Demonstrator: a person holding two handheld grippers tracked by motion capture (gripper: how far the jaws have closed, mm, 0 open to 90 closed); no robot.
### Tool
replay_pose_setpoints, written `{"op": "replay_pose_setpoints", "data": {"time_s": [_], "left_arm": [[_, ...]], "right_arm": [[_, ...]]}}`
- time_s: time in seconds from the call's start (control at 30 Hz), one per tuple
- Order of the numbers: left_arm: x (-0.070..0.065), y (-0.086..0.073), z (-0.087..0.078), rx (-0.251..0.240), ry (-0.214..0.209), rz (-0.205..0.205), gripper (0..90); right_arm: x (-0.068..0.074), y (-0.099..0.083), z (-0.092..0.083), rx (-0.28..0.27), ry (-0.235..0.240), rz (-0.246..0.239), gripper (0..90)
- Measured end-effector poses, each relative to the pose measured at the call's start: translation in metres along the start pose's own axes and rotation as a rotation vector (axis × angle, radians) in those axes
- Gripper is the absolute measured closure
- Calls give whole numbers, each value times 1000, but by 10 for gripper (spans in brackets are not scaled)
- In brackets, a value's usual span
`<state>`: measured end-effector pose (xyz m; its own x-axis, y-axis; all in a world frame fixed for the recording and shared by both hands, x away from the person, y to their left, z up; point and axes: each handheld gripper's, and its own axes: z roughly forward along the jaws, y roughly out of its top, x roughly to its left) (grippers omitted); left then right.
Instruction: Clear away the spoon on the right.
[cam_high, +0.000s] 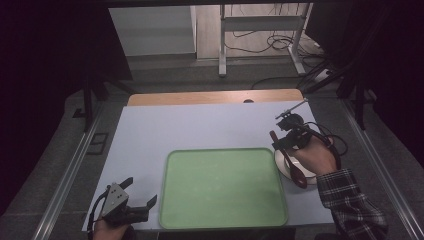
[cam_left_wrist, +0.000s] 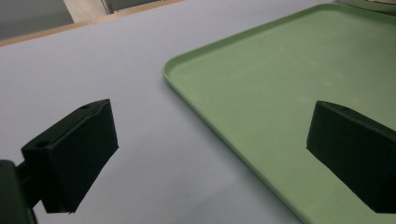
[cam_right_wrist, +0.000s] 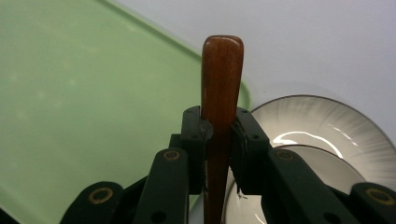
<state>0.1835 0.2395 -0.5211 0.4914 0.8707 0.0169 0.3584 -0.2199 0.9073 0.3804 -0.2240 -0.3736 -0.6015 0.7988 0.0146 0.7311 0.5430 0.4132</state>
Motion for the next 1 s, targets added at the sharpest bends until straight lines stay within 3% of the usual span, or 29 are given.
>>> {"op": "replay_pose_setpoints", "data": {"time_s": [0.57,1.0], "left_arm": [[0,0,0,4,-1,11,18],[-1,0,0,5,-2,16,18]], "right_arm": [[25,5,35,60,61,12,764],[34,4,65,117,72,36,765]]}}
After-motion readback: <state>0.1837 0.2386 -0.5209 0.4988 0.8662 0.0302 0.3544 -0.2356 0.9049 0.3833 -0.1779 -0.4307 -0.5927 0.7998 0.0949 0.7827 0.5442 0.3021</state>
